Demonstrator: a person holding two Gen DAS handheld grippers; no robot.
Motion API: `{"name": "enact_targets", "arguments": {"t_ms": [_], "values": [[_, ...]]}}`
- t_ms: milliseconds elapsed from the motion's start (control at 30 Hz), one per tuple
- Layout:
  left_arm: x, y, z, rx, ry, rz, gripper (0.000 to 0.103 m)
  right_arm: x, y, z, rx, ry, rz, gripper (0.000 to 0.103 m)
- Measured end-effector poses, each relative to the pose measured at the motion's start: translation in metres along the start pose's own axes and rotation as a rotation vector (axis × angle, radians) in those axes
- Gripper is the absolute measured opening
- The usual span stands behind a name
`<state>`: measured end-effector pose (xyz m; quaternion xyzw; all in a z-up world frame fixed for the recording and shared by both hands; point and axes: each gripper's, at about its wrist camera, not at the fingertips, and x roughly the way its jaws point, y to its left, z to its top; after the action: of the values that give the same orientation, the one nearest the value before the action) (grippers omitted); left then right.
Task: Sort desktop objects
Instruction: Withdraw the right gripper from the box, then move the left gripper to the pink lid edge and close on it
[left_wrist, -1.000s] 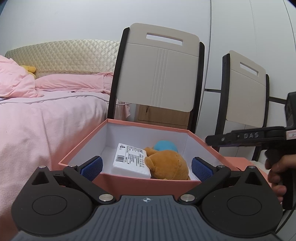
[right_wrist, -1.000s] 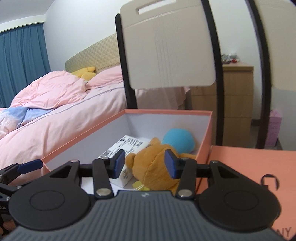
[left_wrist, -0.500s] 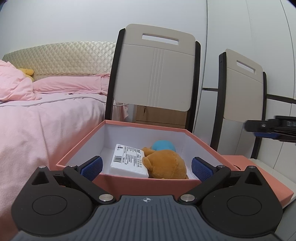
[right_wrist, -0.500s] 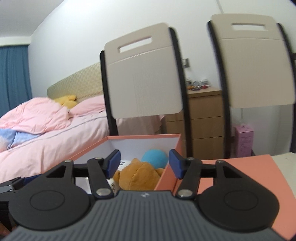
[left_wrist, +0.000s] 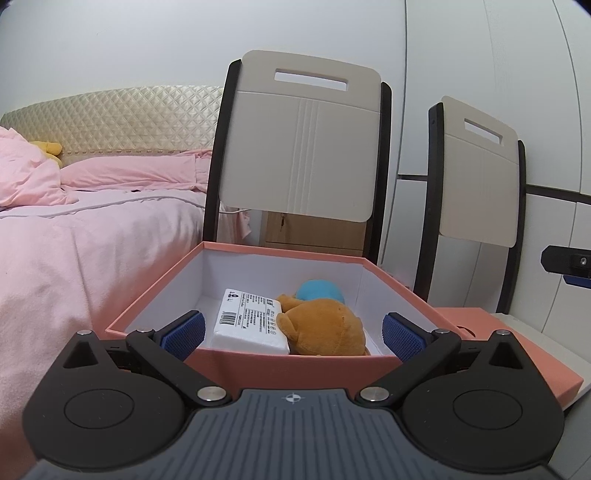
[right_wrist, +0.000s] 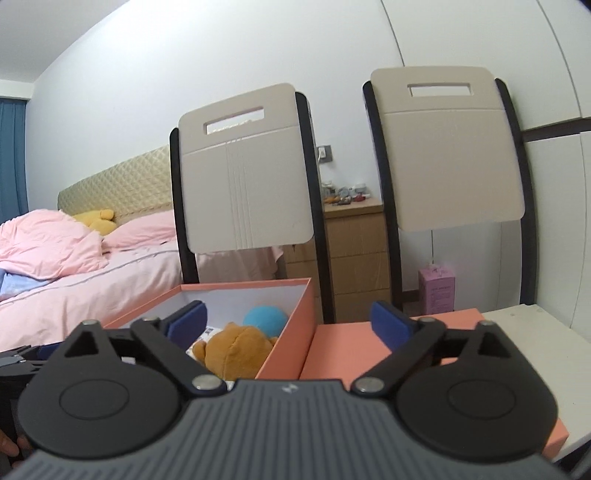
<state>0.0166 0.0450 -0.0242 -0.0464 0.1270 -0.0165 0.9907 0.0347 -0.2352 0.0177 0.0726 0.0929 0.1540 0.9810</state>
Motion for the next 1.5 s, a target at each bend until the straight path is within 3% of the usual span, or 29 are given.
{"name": "enact_targets", "arguments": {"t_ms": [133, 600, 767, 967, 1167, 1300, 1500], "values": [[0.000, -0.001, 0.000, 0.006, 0.002, -0.004, 0.103, -0.001, -0.002, -0.009, 0.009, -0.017, -0.016, 0.103], [0.002, -0.003, -0.002, 0.009, 0.008, -0.012, 0.103, -0.002, -0.007, -0.036, -0.041, -0.084, -0.091, 0.103], [0.002, 0.000, -0.003, -0.076, 0.022, -0.137, 0.103, -0.001, -0.016, -0.038, -0.032, -0.092, -0.120, 0.103], [0.004, -0.012, -0.010, -0.093, 0.039, -0.150, 0.103, -0.010, -0.024, -0.036, -0.012, -0.113, -0.119, 0.103], [0.007, -0.030, -0.034, -0.353, 0.168, -0.360, 0.103, -0.026, -0.036, -0.032, 0.034, -0.160, -0.125, 0.103], [0.030, -0.045, -0.066, -0.592, 0.380, -0.482, 0.103, -0.043, -0.049, -0.032, 0.072, -0.191, -0.131, 0.103], [0.084, -0.058, -0.107, -0.921, 0.628, -0.571, 0.102, -0.066, -0.069, -0.036, 0.158, -0.222, -0.126, 0.103]]}}
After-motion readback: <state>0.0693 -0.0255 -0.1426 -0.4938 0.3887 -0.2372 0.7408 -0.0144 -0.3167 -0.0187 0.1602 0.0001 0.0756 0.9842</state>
